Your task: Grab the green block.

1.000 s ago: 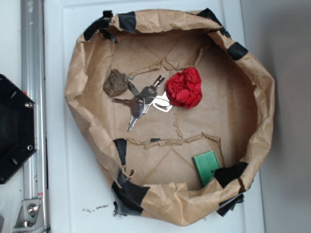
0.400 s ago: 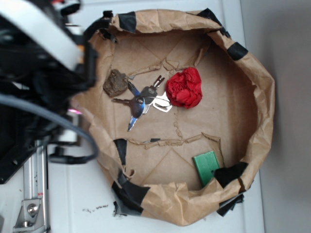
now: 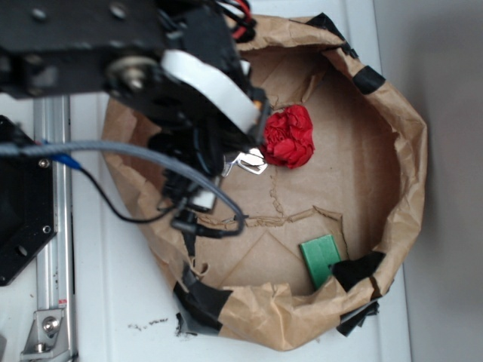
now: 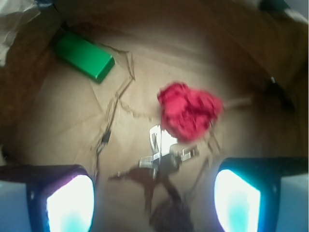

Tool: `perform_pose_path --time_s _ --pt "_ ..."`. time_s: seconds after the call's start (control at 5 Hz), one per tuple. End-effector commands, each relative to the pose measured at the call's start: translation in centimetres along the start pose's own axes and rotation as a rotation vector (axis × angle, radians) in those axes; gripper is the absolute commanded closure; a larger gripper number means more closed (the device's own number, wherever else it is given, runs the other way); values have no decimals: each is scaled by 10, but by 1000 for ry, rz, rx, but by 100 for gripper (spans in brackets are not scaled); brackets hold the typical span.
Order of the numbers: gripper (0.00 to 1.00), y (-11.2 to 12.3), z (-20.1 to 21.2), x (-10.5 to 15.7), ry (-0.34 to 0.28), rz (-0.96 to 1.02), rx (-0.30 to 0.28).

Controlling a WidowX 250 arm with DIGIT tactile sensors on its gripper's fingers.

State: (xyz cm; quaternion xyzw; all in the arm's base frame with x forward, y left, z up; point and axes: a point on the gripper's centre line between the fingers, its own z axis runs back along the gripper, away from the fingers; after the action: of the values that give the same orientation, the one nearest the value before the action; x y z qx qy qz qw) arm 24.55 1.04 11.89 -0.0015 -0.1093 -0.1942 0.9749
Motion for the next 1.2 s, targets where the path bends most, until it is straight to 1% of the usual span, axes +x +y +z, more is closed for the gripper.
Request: perform_pose_path --time_s 0.0,0.2,0.4,0.6,0.8,1.0 --pt "0 -18 9 38 -67 -131 39" --pt "0 -18 -1 41 -58 -172 43" --pt "0 -20 -16 43 -61 -233 22" --pt "0 -28 -30 46 -88 -343 -6" --pt "0 -32 -44 51 -96 -415 15" --pt "0 -40 -56 61 -119 -472 -18"
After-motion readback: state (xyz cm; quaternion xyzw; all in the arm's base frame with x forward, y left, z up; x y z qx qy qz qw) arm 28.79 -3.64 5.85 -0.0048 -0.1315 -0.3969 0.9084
